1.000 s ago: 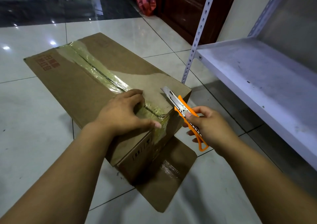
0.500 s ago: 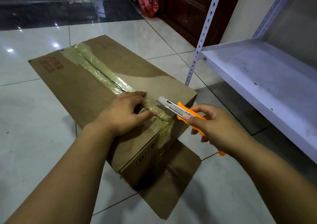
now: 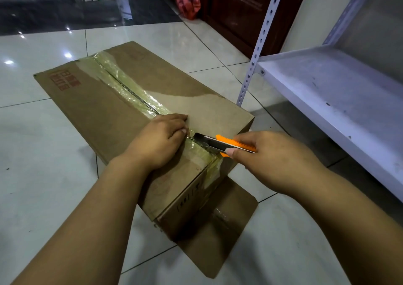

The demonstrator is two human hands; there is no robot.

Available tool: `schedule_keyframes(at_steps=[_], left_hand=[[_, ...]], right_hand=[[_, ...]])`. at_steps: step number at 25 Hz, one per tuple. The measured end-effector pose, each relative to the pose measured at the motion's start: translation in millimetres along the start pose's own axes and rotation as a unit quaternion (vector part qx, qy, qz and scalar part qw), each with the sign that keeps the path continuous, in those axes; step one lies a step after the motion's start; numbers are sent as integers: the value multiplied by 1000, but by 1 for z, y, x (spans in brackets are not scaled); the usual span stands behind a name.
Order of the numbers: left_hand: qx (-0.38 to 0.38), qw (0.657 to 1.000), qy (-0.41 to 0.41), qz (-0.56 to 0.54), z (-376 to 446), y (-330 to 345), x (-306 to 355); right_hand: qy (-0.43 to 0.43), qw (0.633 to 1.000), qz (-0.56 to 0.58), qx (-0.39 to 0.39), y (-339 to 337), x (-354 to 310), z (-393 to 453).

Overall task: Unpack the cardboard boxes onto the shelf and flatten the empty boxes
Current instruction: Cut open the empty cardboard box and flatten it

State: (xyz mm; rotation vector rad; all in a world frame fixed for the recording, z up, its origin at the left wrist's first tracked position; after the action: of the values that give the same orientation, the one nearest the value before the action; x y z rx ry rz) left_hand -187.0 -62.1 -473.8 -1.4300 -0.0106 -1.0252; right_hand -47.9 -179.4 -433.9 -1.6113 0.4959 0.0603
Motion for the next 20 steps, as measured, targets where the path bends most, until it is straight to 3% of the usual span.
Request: schedule_keyframes(at_steps=[11, 20], left_hand=[[20, 999, 2, 36, 4, -4, 4], [-8, 997, -16, 69, 5, 4, 5]], right_hand=[[-3, 995, -96, -37, -9, -11, 1], [-5, 997, -35, -75, 0, -11, 3]])
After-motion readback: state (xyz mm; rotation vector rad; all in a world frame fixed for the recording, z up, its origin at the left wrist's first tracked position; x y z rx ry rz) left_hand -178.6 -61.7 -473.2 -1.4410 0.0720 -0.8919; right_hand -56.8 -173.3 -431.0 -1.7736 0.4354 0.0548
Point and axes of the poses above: each hand's wrist, its own z-axis towards the middle knuckle, its own y-axis out of the palm, x = y × z, the point moved 10 cm from there along z, towards the middle knuckle, and after that the axes turned 7 degrees about x, right-handed, at the moved point
